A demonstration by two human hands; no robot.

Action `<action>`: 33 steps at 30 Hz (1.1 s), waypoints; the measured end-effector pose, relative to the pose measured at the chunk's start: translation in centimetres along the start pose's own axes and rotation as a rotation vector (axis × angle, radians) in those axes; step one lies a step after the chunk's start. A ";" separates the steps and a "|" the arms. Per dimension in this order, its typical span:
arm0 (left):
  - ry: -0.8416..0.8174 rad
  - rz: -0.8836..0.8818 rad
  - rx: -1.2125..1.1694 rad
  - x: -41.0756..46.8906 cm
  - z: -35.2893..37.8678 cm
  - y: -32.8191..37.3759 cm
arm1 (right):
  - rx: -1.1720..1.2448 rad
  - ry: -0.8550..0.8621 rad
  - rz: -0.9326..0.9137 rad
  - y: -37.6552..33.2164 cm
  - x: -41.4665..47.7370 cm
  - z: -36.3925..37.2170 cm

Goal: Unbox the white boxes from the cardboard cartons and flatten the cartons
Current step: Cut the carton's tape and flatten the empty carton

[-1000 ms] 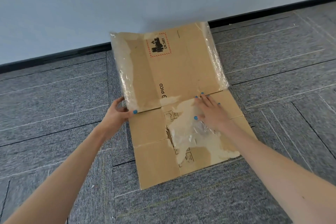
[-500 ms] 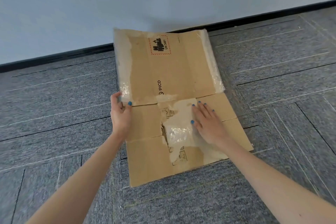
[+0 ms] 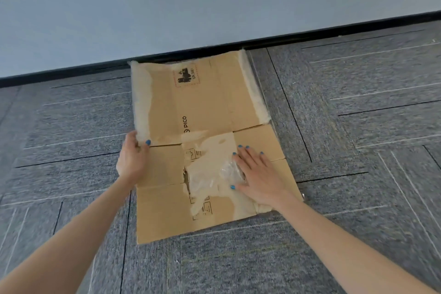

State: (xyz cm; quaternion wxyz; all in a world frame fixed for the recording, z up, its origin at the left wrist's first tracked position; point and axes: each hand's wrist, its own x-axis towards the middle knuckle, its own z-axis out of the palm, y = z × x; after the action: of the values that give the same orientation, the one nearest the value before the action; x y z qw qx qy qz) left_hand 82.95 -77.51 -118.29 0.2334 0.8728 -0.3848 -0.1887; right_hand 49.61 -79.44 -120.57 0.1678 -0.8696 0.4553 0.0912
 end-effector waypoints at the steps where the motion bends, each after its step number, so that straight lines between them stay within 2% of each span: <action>1: -0.063 0.010 0.076 0.4 -0.2 -0.7 | -0.002 -0.014 0.014 -0.2 0.2 0.1; 3: -0.180 0.034 0.197 0.8 -0.1 -1.3 | -0.006 -0.025 0.026 -0.3 0.5 0.0; 5: -0.229 0.035 0.235 0.3 0.3 -0.9 | -0.003 -0.028 0.024 -0.3 0.5 -0.2; 9: -0.172 0.085 0.298 -1.7 1.1 -0.9 | 0.063 0.013 0.030 -1.0 0.3 -0.8; 12: -0.137 0.194 0.400 -3.3 1.4 -2.0 | 0.045 0.026 -0.044 -1.7 -0.1 -1.1; 14: -0.135 0.284 0.413 -4.7 1.6 -2.6 | 0.012 0.007 -0.095 -1.9 -0.5 -0.9; 17: -0.174 0.511 0.386 -7.2 2.1 -3.9 | 0.015 -0.040 -0.123 -1.7 -1.2 -0.5; 19: -0.272 0.673 0.437 -9.1 2.6 -4.9 | 0.009 -0.071 -0.147 -1.3 -1.7 -0.4; 21: -0.372 0.762 0.481 -10.8 3.1 -5.9 | -0.008 -0.091 -0.162 -1.3 -2.1 -0.3; 26: -0.442 0.871 0.618 -12.5 3.4 -6.7 | -0.123 -0.177 -0.164 -1.4 -2.2 -0.4; 33: -0.490 0.881 0.689 -9.7 2.7 -5.9 | -0.156 -0.149 -0.141 -1.9 -1.5 -0.6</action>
State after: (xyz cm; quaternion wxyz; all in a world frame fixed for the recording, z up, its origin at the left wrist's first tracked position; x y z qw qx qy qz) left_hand 78.90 -67.34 -122.31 -0.1015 0.5881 -0.7911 -0.1343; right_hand 50.29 -77.52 -119.19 0.1388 -0.9008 0.3708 0.1786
